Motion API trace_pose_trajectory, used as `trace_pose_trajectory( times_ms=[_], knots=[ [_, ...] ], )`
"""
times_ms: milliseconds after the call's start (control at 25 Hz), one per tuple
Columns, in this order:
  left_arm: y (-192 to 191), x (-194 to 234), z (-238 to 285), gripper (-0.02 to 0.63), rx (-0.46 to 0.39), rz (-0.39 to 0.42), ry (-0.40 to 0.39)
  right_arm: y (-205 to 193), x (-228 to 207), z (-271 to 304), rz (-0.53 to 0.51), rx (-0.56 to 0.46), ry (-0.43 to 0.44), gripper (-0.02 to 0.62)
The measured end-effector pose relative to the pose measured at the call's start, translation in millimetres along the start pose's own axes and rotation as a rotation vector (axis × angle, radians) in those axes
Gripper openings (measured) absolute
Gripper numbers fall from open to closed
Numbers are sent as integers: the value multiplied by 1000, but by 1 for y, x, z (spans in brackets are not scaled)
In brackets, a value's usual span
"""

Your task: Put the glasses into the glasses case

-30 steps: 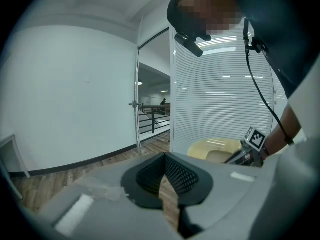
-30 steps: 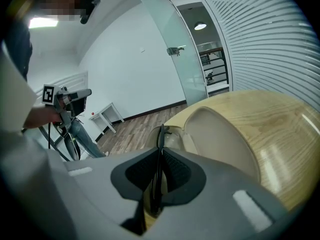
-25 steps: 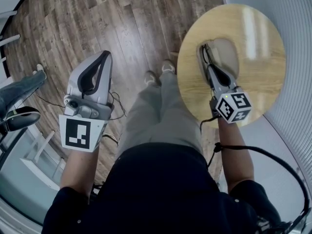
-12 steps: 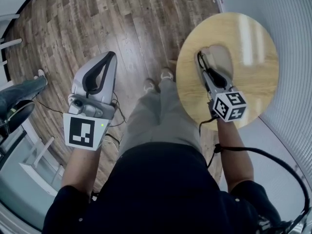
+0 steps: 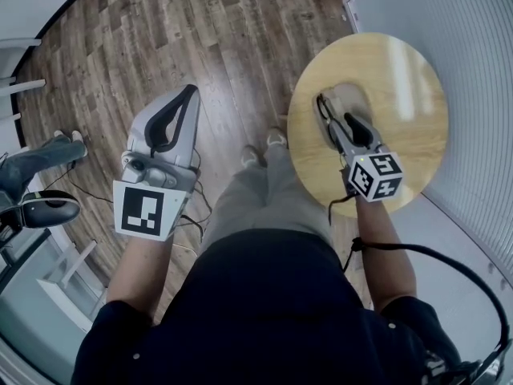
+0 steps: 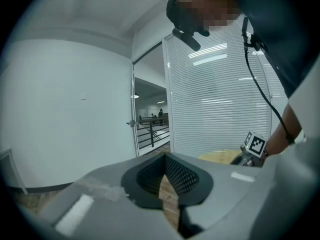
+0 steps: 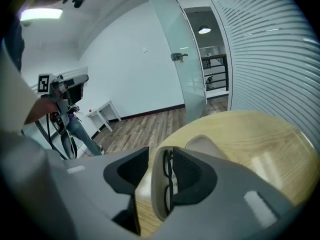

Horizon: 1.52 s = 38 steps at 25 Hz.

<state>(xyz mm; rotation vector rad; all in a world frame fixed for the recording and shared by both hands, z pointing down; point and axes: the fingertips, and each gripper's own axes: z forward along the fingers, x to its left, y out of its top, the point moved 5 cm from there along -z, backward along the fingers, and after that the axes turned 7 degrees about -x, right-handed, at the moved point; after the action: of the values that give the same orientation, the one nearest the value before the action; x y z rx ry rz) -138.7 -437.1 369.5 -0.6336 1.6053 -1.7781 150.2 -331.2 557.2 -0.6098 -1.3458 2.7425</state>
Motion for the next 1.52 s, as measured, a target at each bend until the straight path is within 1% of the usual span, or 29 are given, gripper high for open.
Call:
trace_pose_trajectory(
  times_ms=[200, 400, 520, 720, 1000, 1280, 1360, 1440, 1520],
  knots=[
    [32, 1, -9, 0, -61, 4, -9, 28, 16, -22, -15, -80, -3, 160],
    [47, -10, -25, 0, -96, 42, -2, 55, 37, -55, -39, -197, 30, 160],
    [57, -13, -38, 1, -119, 56, -1, 73, 49, -75, -64, -271, 24, 158],
    [70, -18, -55, 0, -161, 68, 4, 92, 62, -106, -106, -381, 9, 156],
    [89, -27, -77, 0, -200, 90, 7, 111, 71, -145, -145, -466, -17, 146],
    [99, -36, -99, 0, -229, 123, 17, 116, 80, -170, -198, -521, -23, 135],
    [101, -37, -106, 0, -231, 127, 27, 115, 81, -177, -194, -531, -21, 127],
    [101, -36, -113, 0, -233, 121, 37, 114, 81, -183, -187, -545, -25, 116],
    [101, -33, -119, 0, -239, 88, 49, 113, 81, -187, -194, -557, -35, 101]
  ],
)
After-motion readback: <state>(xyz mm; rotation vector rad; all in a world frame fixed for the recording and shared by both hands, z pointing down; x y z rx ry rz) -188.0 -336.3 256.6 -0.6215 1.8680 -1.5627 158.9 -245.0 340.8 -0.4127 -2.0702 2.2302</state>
